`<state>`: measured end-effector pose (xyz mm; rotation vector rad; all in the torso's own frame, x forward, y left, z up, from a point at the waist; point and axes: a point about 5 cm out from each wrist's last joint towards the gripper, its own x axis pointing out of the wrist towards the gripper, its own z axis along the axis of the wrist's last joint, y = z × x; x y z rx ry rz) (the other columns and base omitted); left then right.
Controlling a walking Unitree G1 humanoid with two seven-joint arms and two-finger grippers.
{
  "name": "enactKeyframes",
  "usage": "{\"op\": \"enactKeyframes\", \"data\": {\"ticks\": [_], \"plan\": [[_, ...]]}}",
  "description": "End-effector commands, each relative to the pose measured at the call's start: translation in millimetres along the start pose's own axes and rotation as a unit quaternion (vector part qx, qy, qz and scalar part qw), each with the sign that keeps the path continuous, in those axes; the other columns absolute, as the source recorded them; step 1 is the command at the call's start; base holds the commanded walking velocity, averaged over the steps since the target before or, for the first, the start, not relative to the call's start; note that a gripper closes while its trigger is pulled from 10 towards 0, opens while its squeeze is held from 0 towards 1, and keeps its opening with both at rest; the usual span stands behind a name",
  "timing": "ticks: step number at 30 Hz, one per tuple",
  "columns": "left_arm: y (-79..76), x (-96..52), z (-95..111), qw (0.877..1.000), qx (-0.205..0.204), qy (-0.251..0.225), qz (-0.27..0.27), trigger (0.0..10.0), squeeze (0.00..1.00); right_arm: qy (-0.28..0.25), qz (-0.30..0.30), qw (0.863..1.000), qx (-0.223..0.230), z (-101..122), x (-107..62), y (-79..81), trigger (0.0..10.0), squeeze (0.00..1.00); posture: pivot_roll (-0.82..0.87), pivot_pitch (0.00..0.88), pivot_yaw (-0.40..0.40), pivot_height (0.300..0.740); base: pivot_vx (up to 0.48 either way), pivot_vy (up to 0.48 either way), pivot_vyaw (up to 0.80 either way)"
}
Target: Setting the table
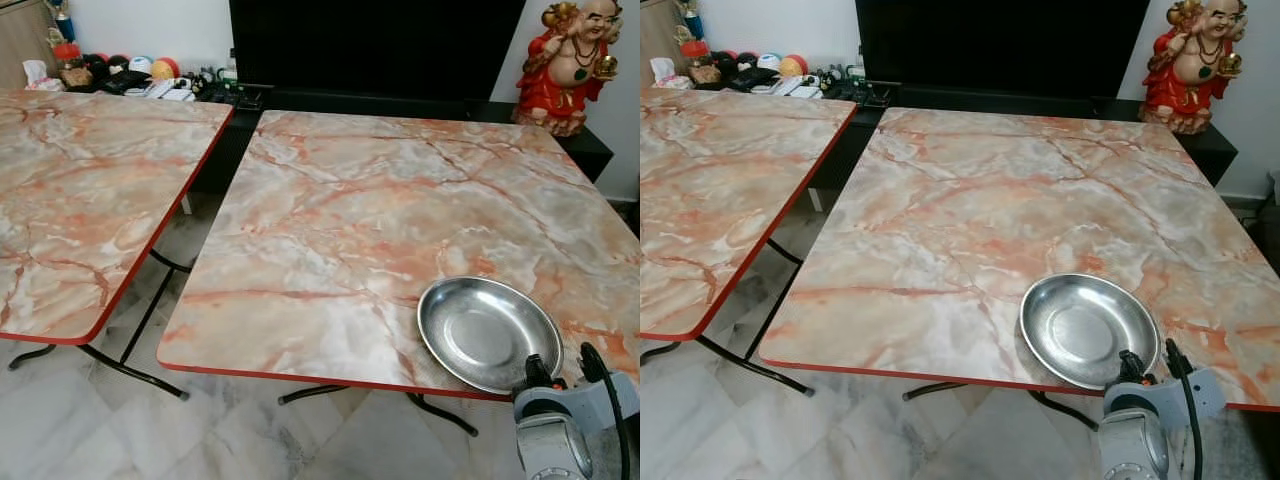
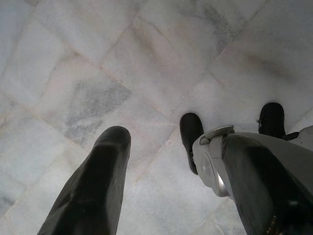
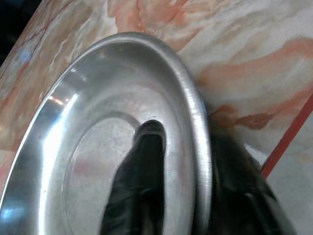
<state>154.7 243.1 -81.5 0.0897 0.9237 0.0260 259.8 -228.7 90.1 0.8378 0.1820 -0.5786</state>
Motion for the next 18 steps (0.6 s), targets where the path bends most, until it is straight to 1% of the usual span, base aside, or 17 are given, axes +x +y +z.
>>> {"op": "enactKeyframes", "data": {"ticks": [1,2,9,11,15,18], "plan": [[-2.2,-1.9,-9.8,1.000,0.002,0.020,-0.003,10.0,0.00,-0.010,-0.002,1.000,0.005,4.2,-1.5,1.3,10.0,0.85,-0.08,0.092,-0.046,0.740,0.000,0.000,0.00],[-2.4,-1.8,-9.9,1.000,0.002,0.020,-0.003,10.0,0.00,-0.010,-0.001,1.000,0.003,4.5,-1.2,1.7,10.0,0.83,-0.08,0.093,-0.045,0.740,0.000,0.000,0.00],[-3.1,-1.6,-9.4,1.000,0.003,0.019,-0.005,10.0,0.00,-0.015,0.015,1.000,-0.009,4.7,-0.5,8.0,10.0,0.81,-0.08,0.095,-0.044,0.740,0.000,0.000,0.00],[-3.1,-1.5,-8.9,1.000,0.005,0.019,-0.006,10.0,0.00,-0.014,0.024,0.999,-0.027,3.6,-0.6,11.2,10.0,0.81,-0.08,0.097,-0.044,0.740,0.000,0.000,0.00],[-3.2,-1.4,-8.6,1.000,0.008,0.018,-0.007,10.0,0.00,-0.011,0.034,0.999,-0.032,0.8,-1.6,15.0,10.0,0.76,-0.07,0.100,-0.043,0.740,0.000,0.000,0.00],[-3.3,-1.4,-8.6,1.000,0.009,0.019,-0.007,10.0,0.00,-0.011,0.035,0.998,-0.041,0.4,-1.8,15.4,10.0,0.76,-0.07,0.100,-0.043,0.740,0.000,0.000,0.00]]}}
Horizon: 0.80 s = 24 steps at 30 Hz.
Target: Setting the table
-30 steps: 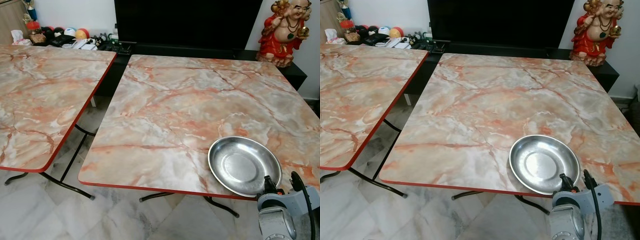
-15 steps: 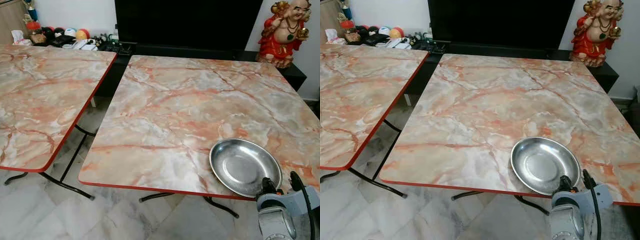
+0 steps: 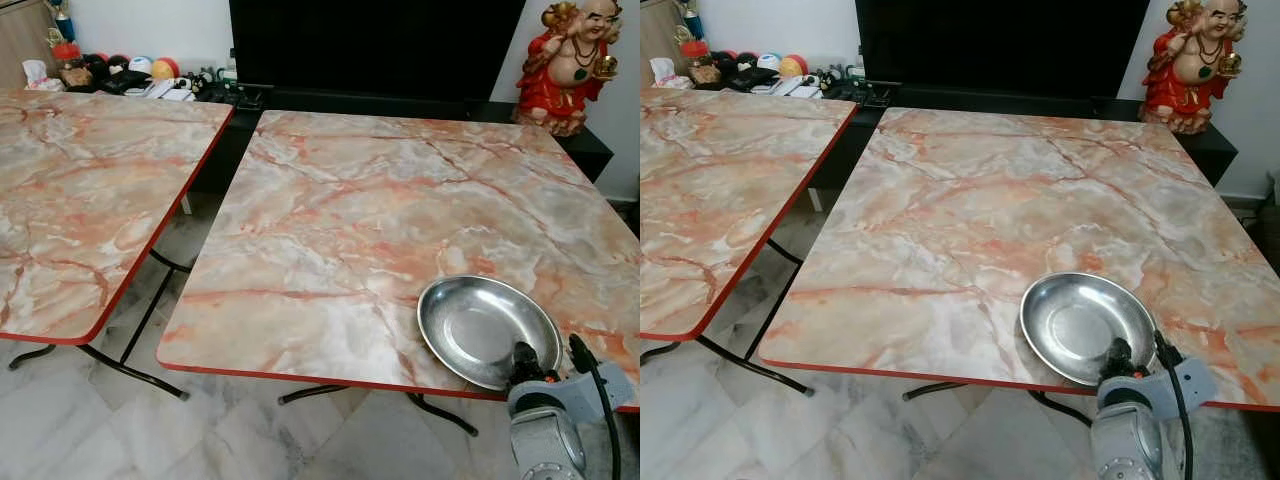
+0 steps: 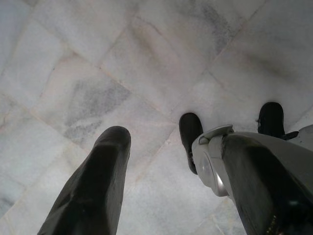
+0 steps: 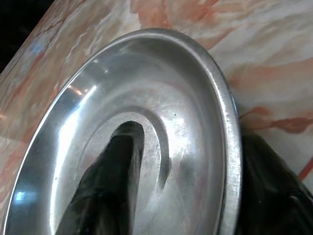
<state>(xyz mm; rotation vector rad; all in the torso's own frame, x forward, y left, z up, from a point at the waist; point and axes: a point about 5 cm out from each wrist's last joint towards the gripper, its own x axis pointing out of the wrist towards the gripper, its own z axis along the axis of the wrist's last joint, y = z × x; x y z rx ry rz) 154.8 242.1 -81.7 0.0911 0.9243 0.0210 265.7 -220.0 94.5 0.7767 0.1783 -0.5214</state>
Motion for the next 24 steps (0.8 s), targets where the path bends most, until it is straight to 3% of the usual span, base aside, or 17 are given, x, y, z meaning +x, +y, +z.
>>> {"op": "enactKeyframes", "data": {"ticks": [1,7,8,9,24], "plan": [[-2.4,-1.6,-8.7,1.000,0.007,0.019,-0.005,10.0,0.00,-0.010,0.010,1.000,-0.012,4.4,-1.2,4.6,10.0,0.76,-0.07,0.100,-0.043,0.740,0.000,0.000,0.00],[-3.4,-1.5,-9.0,1.000,0.009,0.019,-0.006,10.0,0.00,-0.019,0.007,0.999,-0.029,4.9,-1.3,5.8,10.0,0.71,-0.07,0.102,-0.046,0.740,0.000,0.000,0.00],[-3.8,-1.5,-9.1,1.000,0.009,0.019,-0.007,10.0,0.00,-0.022,0.004,0.999,-0.040,4.6,-2.3,6.1,10.0,0.09,-0.07,0.102,-0.046,0.740,0.000,0.000,0.00],[-3.9,-1.5,-9.2,1.000,0.009,0.019,-0.007,10.0,0.00,-0.021,0.004,0.999,-0.044,4.1,-2.7,6.0,10.0,0.00,-0.08,0.101,-0.046,0.740,0.000,0.000,0.00],[-5.4,-1.3,-10.0,1.000,0.012,0.022,-0.009,10.0,0.00,-0.054,-0.029,0.996,-0.058,10.2,-6.0,-2.7,10.0,0.00,-0.08,0.101,-0.049,0.740,0.000,0.000,0.00]]}}
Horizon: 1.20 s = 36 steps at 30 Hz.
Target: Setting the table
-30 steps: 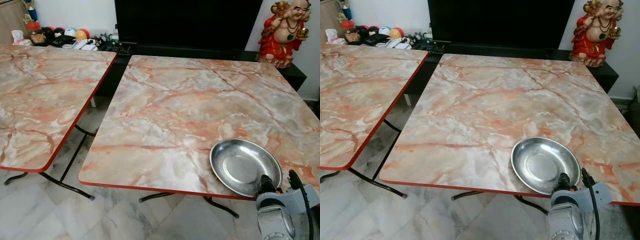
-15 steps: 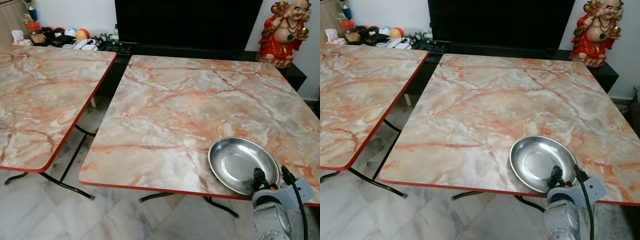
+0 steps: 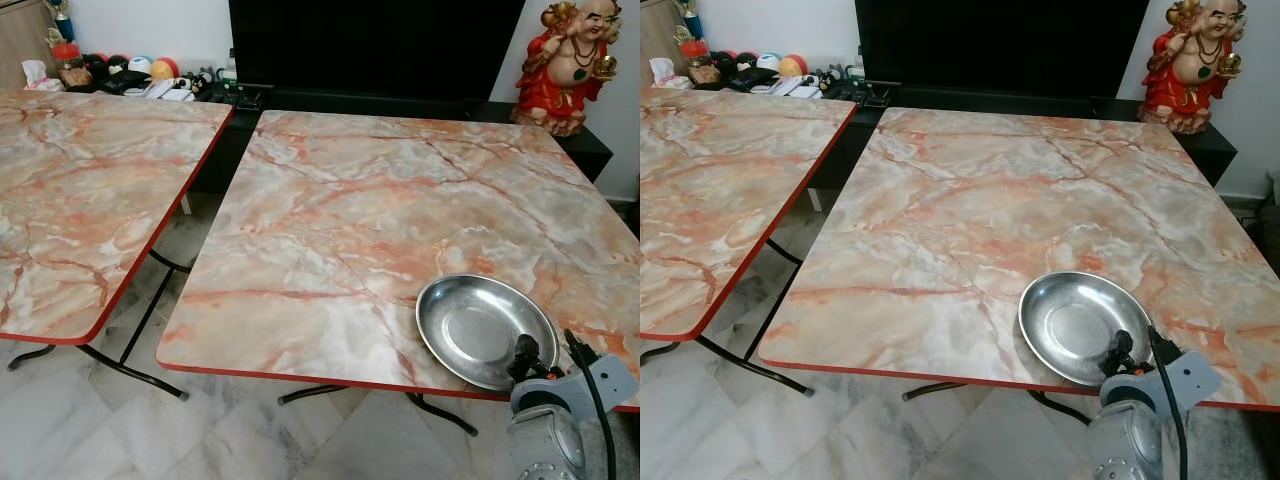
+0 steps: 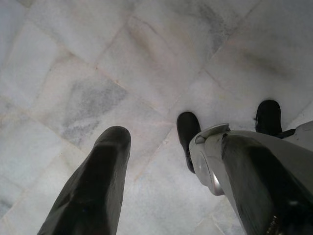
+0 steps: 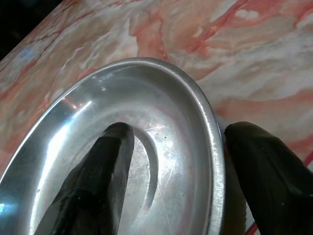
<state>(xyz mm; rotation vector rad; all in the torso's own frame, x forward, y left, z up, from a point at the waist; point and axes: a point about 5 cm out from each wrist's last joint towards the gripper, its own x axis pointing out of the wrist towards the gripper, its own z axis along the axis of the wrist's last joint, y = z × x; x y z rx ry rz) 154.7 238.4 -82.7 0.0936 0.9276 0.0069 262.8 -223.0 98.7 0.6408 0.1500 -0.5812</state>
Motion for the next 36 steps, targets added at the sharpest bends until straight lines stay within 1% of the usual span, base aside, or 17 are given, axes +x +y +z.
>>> {"op": "enactKeyframes", "data": {"ticks": [1,6,11,13,17,18,19,20,21,22,26,27,28,29,32,33,36], "plan": [[-1.8,-1.9,-9.6,1.000,0.008,0.021,-0.004,10.0,0.00,-0.013,-0.006,1.000,-0.002,4.8,-2.9,-2.7,10.0,0.00,-0.08,0.101,-0.049,0.740,0.000,0.000,0.00],[-2.8,-1.7,-9.6,1.000,0.009,0.021,-0.005,10.0,0.00,-0.045,-0.030,0.998,-0.018,10.0,-5.5,-8.4,10.0,0.00,-0.08,0.102,-0.049,0.740,0.000,0.000,0.00],[2.9,-3.5,-11.9,1.000,0.007,0.024,-0.001,10.0,0.00,-0.107,-0.060,0.991,-0.060,27.2,-7.4,-15.9,10.0,0.00,-0.08,0.101,-0.048,0.740,0.000,0.000,0.00],[6.2,-4.4,-12.6,1.000,0.004,0.024,0.004,10.0,0.00,-0.142,-0.062,0.983,-0.100,38.7,-9.3,-16.3,10.0,0.00,-0.08,0.101,-0.048,0.740,0.000,0.000,0.00],[6.5,-4.2,-12.4,1.000,-0.007,0.023,0.010,10.0,0.00,-0.163,-0.061,0.976,-0.130,45.8,-9.8,-16.4,10.0,0.00,-0.08,0.101,-0.048,0.740,0.000,0.000,0.00],[6.9,-4.2,-12.3,1.000,-0.016,0.022,0.015,10.0,0.00,-0.175,-0.038,0.972,-0.151,49.7,-8.9,-11.6,10.0,0.00,-0.08,0.101,-0.048,0.740,0.000,0.000,0.00],[7.8,-4.1,-12.0,0.999,-0.029,0.020,0.024,10.0,0.00,-0.184,0.035,0.966,-0.180,52.1,-6.2,4.7,10.0,0.00,-0.07,0.098,-0.042,0.740,0.000,0.000,0.00],[8.0,-4.0,-11.9,0.999,-0.032,0.020,0.026,10.0,0.00,-0.184,0.056,0.963,-0.188,52.0,-5.7,9.5,10.0,0.00,-0.07,0.098,-0.042,0.740,0.000,0.000,0.00],[9.2,-4.0,-11.3,0.999,-0.036,0.019,0.031,10.0,0.00,-0.189,0.106,0.953,-0.214,53.3,-5.1,20.9,10.0,0.00,-0.07,0.095,-0.041,0.740,0.000,0.000,0.00],[9.5,-4.0,-11.1,0.999,-0.037,0.019,0.032,10.0,0.00,-0.190,0.117,0.949,-0.222,53.6,-5.2,23.5,10.0,0.00,-0.07,0.095,-0.041,0.740,0.000,0.000,0.00],[11.9,-3.7,-8.8,0.998,-0.049,0.015,0.040,10.0,0.00,-0.180,0.200,0.922,-0.278,52.3,-3.3,42.2,10.0,0.00,-0.08,0.093,-0.043,0.740,0.000,0.000,0.00],[12.1,-3.6,-8.4,0.998,-0.049,0.014,0.040,10.0,0.00,-0.171,0.219,0.921,-0.275,51.6,-2.5,45.9,10.0,0.00,-0.08,0.093,-0.043,0.740,0.000,0.000,0.00],[13.1,-3.5,-7.3,0.998,-0.051,0.012,0.042,10.0,0.00,-0.167,0.248,0.911,-0.284,52.7,-0.5,52.7,10.0,0.00,-0.07,0.081,-0.044,0.740,0.000,0.000,0.00],[13.4,-3.5,-6.9,0.998,-0.052,0.011,0.043,10.0,0.00,-0.167,0.254,0.908,-0.287,53.2,0.4,54.5,10.0,0.00,-0.07,0.081,-0.044,0.740,0.000,0.000,0.00],[14.3,-3.4,-6.0,0.997,-0.055,0.010,0.046,10.0,0.00,-0.151,0.273,0.907,-0.282,49.1,3.3,58.2,10.0,0.00,-0.06,0.066,-0.046,0.740,0.000,0.000,0.00],[14.0,-2.9,-4.6,0.997,-0.056,0.007,0.046,10.0,0.00,-0.139,0.295,0.902,-0.282,43.0,2.5,62.7,10.0,0.00,-0.06,0.062,-0.044,0.740,0.000,0.000,0.00],[12.8,-2.4,-3.3,0.997,-0.057,0.004,0.044,10.0,0.00,-0.134,0.308,0.898,-0.283,38.2,0.4,65.5,10.0,0.00,-0.06,0.053,-0.044,0.740,0.000,0.000,0.00]]}}
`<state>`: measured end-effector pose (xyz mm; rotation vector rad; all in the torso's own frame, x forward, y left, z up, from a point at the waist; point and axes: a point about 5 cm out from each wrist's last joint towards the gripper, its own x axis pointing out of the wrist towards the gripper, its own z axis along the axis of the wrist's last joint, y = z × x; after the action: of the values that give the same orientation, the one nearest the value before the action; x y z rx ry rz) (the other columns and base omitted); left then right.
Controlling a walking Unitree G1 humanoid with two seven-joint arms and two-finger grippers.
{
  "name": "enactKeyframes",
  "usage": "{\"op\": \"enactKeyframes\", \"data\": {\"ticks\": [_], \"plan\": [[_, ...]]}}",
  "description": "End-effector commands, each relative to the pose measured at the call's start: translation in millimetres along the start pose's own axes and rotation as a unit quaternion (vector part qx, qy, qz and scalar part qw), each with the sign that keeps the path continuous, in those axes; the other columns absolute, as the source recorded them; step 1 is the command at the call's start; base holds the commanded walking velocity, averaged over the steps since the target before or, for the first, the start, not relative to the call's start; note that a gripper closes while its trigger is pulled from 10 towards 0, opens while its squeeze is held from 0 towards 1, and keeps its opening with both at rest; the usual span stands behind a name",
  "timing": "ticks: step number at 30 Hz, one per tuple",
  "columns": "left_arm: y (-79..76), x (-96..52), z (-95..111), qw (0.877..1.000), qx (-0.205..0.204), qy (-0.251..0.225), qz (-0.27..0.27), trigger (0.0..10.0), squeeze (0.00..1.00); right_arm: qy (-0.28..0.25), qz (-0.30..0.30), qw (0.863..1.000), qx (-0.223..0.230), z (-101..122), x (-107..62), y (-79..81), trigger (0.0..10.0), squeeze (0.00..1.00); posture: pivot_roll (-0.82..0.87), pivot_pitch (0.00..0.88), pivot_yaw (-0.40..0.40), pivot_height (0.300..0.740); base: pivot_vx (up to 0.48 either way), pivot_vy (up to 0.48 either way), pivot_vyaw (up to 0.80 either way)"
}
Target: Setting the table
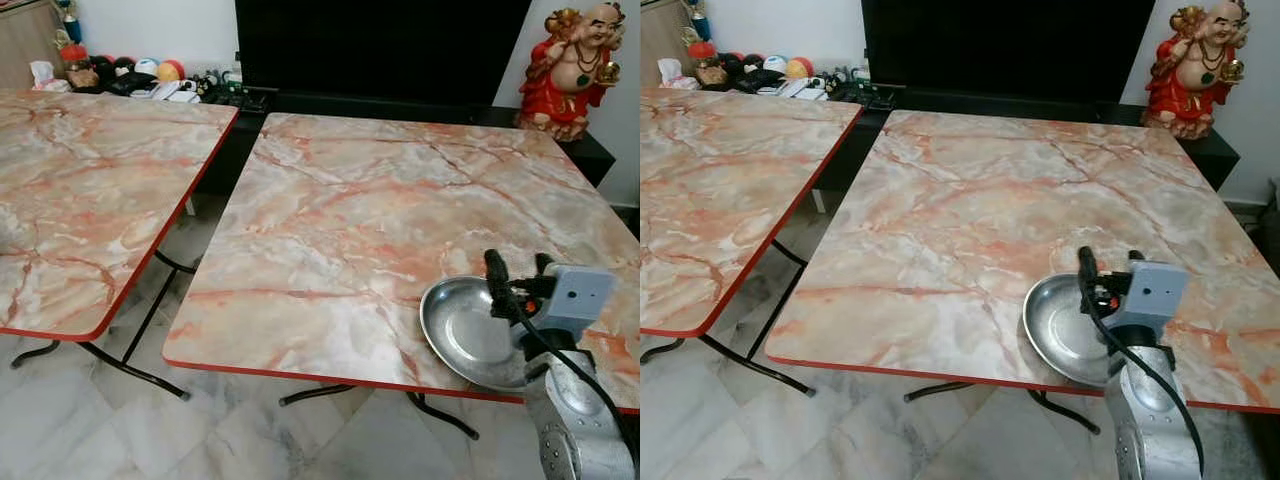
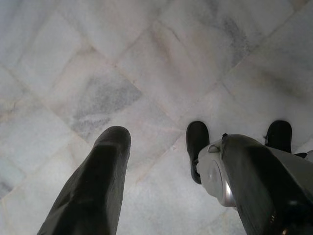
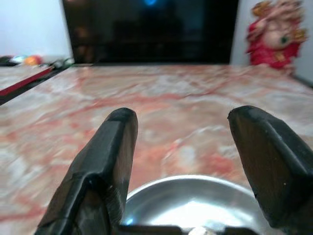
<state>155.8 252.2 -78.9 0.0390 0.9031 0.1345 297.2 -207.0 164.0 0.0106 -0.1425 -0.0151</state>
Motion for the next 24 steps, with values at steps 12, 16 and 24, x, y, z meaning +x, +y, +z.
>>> {"op": "enactKeyframes", "data": {"ticks": [12,16,24], "plan": [[-5.2,2.9,8.3,1.000,-0.011,-0.010,-0.012,10.0,0.00,0.006,0.083,0.997,-0.007,-13.0,-10.1,29.3,10.0,0.00,-0.08,0.000,-0.028,0.740,0.000,0.188,0.00],[-5.4,4.1,14.2,1.000,-0.008,-0.019,-0.017,10.0,0.00,0.003,0.089,0.996,-0.008,-12.6,-9.6,30.8,10.0,0.00,-0.09,0.000,-0.027,0.740,0.000,0.480,0.00],[-8.8,4.8,17.0,0.999,-0.006,-0.026,-0.024,10.0,0.00,-0.002,0.084,0.996,0.010,-13.5,-7.0,40.1,10.0,0.00,-0.08,0.000,-0.027,0.740,0.000,0.480,0.00]]}}
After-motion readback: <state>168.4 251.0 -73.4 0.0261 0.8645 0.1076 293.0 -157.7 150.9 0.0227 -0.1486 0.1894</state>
